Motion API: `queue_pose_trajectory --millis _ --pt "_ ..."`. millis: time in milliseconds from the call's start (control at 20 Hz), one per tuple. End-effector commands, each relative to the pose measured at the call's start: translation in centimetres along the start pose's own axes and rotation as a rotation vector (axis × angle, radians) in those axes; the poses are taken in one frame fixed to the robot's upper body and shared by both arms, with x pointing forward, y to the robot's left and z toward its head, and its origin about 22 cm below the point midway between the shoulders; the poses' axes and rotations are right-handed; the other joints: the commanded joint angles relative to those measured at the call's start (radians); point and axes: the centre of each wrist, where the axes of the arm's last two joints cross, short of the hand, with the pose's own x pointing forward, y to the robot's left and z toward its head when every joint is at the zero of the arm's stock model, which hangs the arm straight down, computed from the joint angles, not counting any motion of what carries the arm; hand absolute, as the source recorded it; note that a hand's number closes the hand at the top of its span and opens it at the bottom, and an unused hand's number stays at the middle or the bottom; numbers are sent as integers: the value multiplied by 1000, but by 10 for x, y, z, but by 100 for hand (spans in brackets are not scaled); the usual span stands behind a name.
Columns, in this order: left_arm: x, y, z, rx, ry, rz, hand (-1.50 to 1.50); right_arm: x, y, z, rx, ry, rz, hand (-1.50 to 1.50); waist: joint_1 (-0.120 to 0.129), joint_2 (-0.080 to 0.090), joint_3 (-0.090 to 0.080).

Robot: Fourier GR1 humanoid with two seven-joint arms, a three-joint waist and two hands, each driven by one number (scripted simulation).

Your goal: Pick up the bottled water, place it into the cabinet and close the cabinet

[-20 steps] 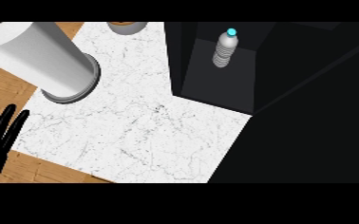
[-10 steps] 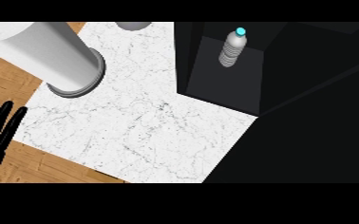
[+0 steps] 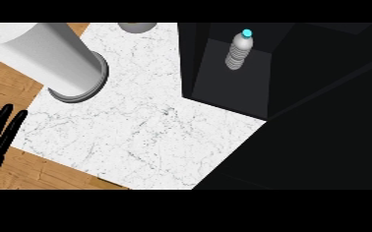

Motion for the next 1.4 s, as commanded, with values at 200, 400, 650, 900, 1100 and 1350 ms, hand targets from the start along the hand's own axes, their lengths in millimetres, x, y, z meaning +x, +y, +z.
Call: queue_pose_trajectory --millis 200,400,650,900,1100,1350 --pt "1 3 -1 10 -6 4 -150 -22 -31 -33 -103 154 21 150 -5 0 10" --pt "0 6 -2 25 -9 5 -150 -33 -50 -57 -124 210 5 150 -16 2 12" --pt "-2 8 0 28 2 7 -150 -40 -76 -92 -158 247 -18 150 -20 -3 17" --pt "-3 13 7 52 8 4 -150 -30 -111 -136 -379 240 -16 150 -45 -19 21" --pt "-4 15 10 71 -7 9 -150 -29 -139 -161 -542 267 -40 150 -56 -21 25" --pt "-1 18 13 66 0 10 -150 -25 -170 -190 -667 271 -60 150 -57 -18 27"
